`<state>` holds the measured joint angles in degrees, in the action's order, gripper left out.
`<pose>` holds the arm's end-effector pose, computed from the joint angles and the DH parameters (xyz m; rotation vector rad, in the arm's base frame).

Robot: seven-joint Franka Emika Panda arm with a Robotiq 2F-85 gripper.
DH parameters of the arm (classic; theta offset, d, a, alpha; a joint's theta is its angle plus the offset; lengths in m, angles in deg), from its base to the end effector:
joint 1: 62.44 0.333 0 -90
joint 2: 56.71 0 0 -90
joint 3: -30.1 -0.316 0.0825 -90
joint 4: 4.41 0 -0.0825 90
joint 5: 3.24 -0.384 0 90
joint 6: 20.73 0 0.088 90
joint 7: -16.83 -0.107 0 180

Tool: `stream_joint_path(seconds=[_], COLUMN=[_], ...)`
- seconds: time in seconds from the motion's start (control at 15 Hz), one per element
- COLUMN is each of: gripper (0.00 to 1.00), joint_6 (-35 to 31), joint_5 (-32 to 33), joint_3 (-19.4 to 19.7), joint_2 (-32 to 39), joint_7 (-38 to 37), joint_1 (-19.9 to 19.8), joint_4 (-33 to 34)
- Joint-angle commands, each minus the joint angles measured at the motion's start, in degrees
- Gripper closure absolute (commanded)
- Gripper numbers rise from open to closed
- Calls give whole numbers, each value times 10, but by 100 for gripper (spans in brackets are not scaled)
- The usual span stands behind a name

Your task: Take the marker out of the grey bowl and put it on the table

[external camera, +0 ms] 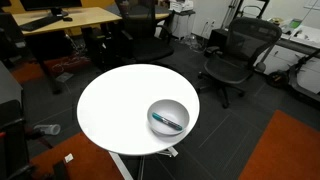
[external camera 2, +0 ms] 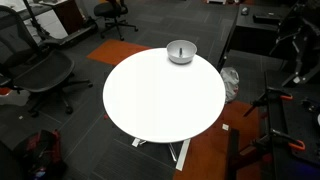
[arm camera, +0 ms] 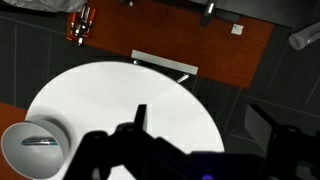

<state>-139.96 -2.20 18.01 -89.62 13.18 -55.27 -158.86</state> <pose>0.3343 0.1114 0.3982 2.9819 0.3682 -0.0399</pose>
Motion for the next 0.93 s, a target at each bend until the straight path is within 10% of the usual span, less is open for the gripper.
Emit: stream_joint_path(seconds=[0.0, 0.87], gripper=[0, 0], joint_6=[1, -26], joint_5=[5, 38], joint_3=[8, 48], joint_2=[1, 49], joint_7=[-4, -11], joint_1=[9, -42], joint_4=[1, 19])
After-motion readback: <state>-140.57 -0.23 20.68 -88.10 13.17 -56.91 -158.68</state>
